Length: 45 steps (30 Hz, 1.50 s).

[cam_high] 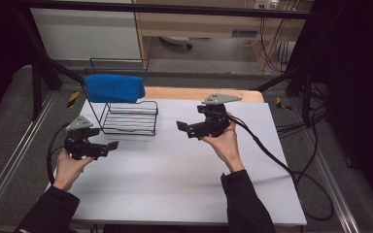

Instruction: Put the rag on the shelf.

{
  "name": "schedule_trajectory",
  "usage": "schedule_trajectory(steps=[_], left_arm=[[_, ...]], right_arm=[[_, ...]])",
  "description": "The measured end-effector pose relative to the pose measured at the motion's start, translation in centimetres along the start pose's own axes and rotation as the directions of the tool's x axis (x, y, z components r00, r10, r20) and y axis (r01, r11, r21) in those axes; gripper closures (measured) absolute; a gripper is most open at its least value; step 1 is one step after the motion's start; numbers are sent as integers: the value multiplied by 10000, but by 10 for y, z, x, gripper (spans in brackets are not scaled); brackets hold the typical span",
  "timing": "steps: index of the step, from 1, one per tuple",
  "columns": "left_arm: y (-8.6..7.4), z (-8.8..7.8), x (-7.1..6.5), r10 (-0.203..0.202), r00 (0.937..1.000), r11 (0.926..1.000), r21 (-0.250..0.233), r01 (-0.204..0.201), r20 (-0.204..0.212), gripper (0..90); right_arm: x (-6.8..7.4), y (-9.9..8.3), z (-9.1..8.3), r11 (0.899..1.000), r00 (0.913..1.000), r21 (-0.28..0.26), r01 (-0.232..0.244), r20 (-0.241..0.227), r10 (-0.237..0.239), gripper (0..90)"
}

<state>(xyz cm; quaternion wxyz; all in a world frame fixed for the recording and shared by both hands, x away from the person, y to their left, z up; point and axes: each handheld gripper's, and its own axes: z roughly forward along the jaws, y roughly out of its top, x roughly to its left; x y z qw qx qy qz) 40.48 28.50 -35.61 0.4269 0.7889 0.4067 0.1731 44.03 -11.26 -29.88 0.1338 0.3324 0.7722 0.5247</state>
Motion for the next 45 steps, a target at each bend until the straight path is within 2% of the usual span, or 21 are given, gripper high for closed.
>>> schedule_trajectory(steps=[4, 8, 12, 20, 24, 31, 38, 40, 43, 45], left_arm=[[-11, 4, -6, 107, 9998, 9999, -20, -107, 187, 74], [-25, 7, -9, -23, 9989, 10000, -80, 27, 463, 74], [-38, 10, -11, -42, 9984, 10000, 7, 41, 557, 74], [-55, 14, -14, -19, 9966, 9999, 158, 6, 819, 77], [-59, 18, -17, 35, 9959, 9993, 363, -68, 907, 77], [-65, 23, -21, 196, 9946, 9982, 538, -252, 1015, 77], [-69, 25, -21, 272, 9946, 9977, 586, -332, 1005, 78], [-70, 26, -20, 278, 9947, 9975, 625, -340, 987, 78], [-72, 26, -20, 297, 9948, 9975, 613, -358, 972, 78], [-73, 28, -20, 275, 9949, 9973, 649, -339, 970, 78]], right_arm=[[-11, -22, -12, 9996, 9996, 138, -252, 111, 250, 16], [-21, -44, -24, 9992, 9989, 167, -354, 325, 348, 9], [-30, -66, -34, 9981, 9977, 197, -579, 351, 572, 8], [-38, -103, -47, 9968, 9975, 610, -526, 512, 495, 5], [-40, -121, -51, 9943, 9972, 882, -597, 507, 554, 5], [-47, -149, -61, 9876, 9942, 1217, -992, 545, 931, 4], [-55, -171, -78, 9867, 9915, 1048, -1243, 523, 1194, 4], [-57, -178, -83, 9847, 9889, 977, -1444, 502, 1401, 4], [-60, -186, -89, 9854, 9886, 911, -1437, 594, 1387, 4], [-61, -190, -92, 9835, 9852, 720, -1659, 563, 1621, 4]])
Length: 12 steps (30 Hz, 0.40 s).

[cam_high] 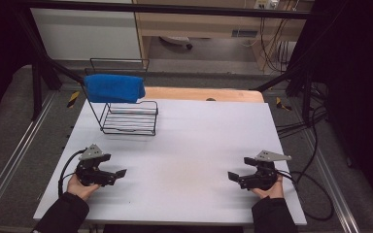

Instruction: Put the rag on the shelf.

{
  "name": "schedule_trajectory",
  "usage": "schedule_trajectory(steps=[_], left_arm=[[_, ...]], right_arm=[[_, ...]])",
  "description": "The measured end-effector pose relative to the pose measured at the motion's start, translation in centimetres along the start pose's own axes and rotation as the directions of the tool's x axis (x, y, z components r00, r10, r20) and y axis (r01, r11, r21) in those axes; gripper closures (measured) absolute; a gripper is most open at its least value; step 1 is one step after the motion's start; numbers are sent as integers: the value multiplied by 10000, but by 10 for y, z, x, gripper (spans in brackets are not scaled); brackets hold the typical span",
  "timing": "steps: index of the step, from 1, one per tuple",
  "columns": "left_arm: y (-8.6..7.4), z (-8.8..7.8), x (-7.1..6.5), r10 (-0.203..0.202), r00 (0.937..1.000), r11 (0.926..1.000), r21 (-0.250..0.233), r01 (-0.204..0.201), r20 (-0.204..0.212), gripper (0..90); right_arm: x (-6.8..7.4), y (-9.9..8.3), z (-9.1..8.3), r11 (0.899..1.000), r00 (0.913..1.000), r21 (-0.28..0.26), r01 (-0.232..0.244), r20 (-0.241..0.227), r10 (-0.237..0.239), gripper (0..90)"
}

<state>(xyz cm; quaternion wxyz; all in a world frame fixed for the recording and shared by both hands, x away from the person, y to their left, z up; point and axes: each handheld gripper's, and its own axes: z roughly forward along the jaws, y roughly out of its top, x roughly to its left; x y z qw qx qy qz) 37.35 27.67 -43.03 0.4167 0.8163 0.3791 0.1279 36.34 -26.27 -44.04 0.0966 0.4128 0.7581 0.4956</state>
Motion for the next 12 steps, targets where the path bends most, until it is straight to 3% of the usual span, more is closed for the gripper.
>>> schedule_trajectory(steps=[6, 12], left_arm=[[-4, 7, -1, 121, 9999, 9993, 360, -121, -14, 79], [-4, 7, -2, 213, 9998, 9993, 315, -215, 50, 79]], right_arm=[[-3, -6, -2, 9999, 9998, 109, 75, 198, -77, 4], [-4, -7, 0, 9990, 9995, 379, 230, 223, -238, 5]])
